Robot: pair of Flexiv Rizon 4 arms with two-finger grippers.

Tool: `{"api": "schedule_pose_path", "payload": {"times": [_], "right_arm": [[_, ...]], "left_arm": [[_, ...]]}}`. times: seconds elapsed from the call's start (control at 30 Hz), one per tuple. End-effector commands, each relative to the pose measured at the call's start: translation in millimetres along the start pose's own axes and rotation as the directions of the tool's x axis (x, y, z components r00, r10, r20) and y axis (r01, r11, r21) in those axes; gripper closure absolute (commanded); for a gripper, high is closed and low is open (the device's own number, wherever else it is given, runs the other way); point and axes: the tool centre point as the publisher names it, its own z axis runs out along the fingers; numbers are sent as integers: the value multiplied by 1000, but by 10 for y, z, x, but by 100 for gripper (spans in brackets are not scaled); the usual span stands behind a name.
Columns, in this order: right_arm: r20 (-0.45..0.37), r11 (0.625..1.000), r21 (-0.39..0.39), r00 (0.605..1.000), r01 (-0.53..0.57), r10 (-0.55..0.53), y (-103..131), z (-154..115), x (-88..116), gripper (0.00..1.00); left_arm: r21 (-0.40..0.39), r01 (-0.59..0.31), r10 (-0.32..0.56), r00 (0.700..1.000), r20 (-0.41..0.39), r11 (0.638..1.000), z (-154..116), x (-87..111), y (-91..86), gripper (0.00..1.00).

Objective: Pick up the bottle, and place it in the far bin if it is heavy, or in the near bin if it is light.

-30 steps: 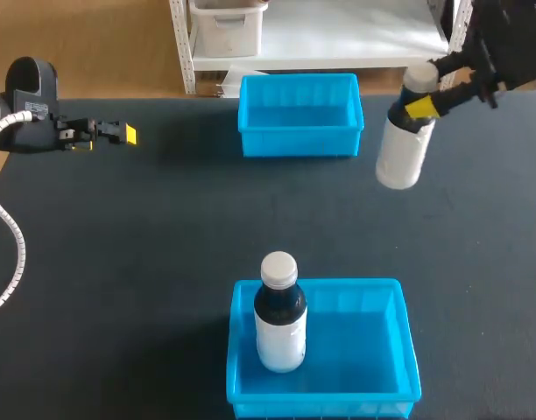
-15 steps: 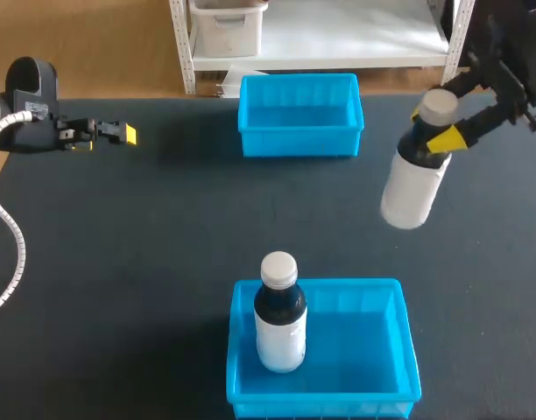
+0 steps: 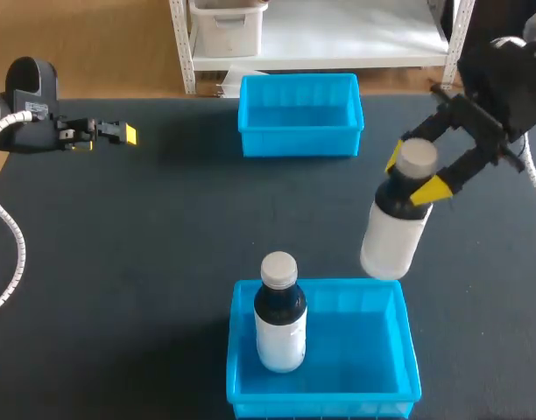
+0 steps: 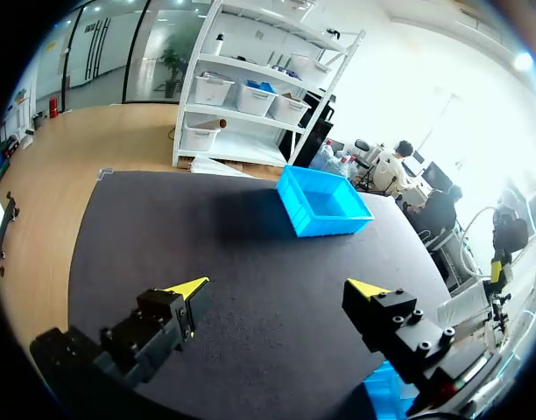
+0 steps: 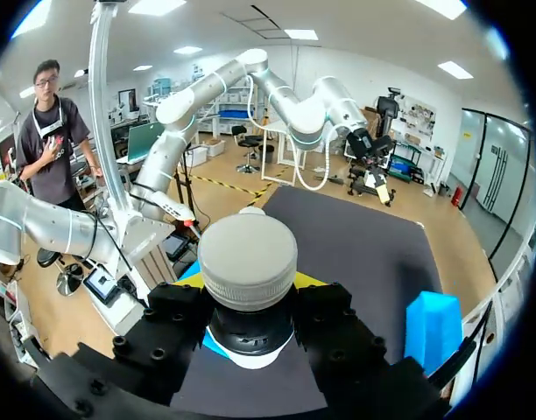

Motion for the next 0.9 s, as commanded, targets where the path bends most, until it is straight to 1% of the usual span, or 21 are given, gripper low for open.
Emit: {"api": "schedule_pose_path", "payload": {"times": [0.03,0.2,0.43,0.63,0.9], "right_arm": [[0,1000,-24,1000,6,-6,90,191,-55,100],[21,997,-71,1000,12,-11,185,370,-43,100],[46,994,-106,999,19,-14,246,517,28,100],[46,992,-123,999,30,-25,279,666,127,100],[42,992,-125,999,31,-26,268,865,253,100]], "left_arm": [[0,0,0,1000,0,1000,0,0,0,0],[0,0,0,1000,0,1000,0,0,0,0],[0,0,0,1000,0,1000,0,0,0,0],[0,0,0,1000,0,1000,0,0,0,0],[0,0,0,1000,0,1000,0,0,0,0]]}}
